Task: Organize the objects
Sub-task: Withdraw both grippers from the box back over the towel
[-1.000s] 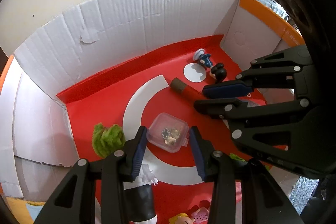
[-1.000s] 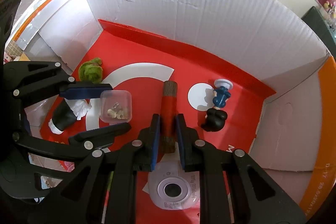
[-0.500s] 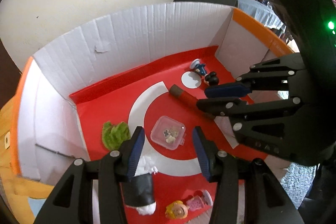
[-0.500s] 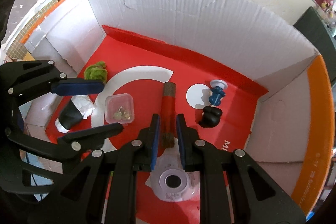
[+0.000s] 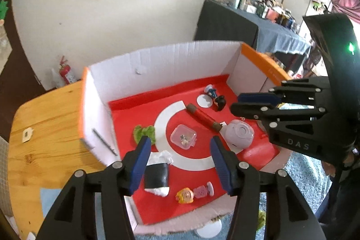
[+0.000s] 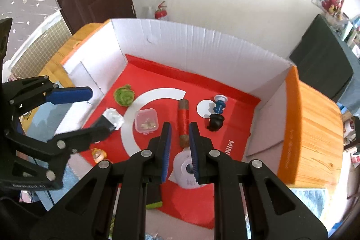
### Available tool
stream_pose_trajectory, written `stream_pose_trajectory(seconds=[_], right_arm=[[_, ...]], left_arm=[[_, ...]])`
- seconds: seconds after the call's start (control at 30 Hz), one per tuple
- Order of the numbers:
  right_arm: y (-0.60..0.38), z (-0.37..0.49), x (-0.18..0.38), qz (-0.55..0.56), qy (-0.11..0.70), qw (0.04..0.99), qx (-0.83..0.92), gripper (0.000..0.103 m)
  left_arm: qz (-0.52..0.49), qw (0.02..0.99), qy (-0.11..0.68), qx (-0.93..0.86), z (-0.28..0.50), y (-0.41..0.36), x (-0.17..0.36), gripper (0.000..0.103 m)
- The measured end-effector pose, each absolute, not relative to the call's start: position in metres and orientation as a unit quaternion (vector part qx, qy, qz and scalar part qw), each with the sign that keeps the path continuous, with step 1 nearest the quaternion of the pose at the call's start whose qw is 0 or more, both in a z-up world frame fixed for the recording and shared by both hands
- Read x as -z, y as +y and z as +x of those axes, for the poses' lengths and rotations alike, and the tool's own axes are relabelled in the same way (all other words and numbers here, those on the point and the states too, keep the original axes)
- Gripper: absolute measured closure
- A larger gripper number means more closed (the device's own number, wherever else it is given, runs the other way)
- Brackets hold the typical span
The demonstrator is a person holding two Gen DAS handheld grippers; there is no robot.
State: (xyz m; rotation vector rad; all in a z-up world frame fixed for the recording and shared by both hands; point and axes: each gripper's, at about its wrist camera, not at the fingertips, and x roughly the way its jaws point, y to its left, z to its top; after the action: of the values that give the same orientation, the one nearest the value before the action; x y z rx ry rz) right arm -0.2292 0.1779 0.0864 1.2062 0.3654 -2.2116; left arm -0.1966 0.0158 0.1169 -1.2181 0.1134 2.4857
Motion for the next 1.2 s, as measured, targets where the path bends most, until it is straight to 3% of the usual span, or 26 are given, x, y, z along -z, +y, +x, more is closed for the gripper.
stream_pose_trajectory(seconds=[0.2, 0.23, 0.3, 0.33, 0.37, 0.77, 1.2], right_arm=[[0.177, -0.208, -0.098, 0.427, 0.122, 0.293, 0.847, 0.087], [0.178, -0.201, -0.1, 0.423, 0.12, 0.294, 0.849, 0.082], [0.181, -0.19, -0.106, 0.41, 0.119, 0.295, 0.855, 0.058], [0.181, -0.184, -0.108, 0.4, 0.119, 0.295, 0.86, 0.029], [0.179, -0.176, -0.108, 0.382, 0.12, 0.296, 0.867, 0.019], [0.197, -0.114, -0.128, 0.334, 0.102, 0.293, 0.89, 0.019], [0.214, -0.076, -0.115, 0.321, 0.086, 0.276, 0.902, 0.016]], left_arm=[[-0.403, 0.169, 0.031, -0.899, -0.162, 0.007, -0.133, 0.042], [-0.398, 0.167, 0.03, -0.902, -0.156, 0.005, -0.136, 0.042], [-0.39, 0.162, 0.026, -0.906, -0.145, 0.001, -0.141, 0.042], [-0.385, 0.159, 0.026, -0.909, -0.139, 0.0, -0.144, 0.042], [-0.382, 0.157, 0.025, -0.91, -0.131, -0.005, -0.15, 0.042], [-0.344, 0.137, 0.016, -0.929, -0.081, -0.009, -0.168, 0.029], [-0.326, 0.117, 0.0, -0.938, -0.044, -0.006, -0.154, 0.011]])
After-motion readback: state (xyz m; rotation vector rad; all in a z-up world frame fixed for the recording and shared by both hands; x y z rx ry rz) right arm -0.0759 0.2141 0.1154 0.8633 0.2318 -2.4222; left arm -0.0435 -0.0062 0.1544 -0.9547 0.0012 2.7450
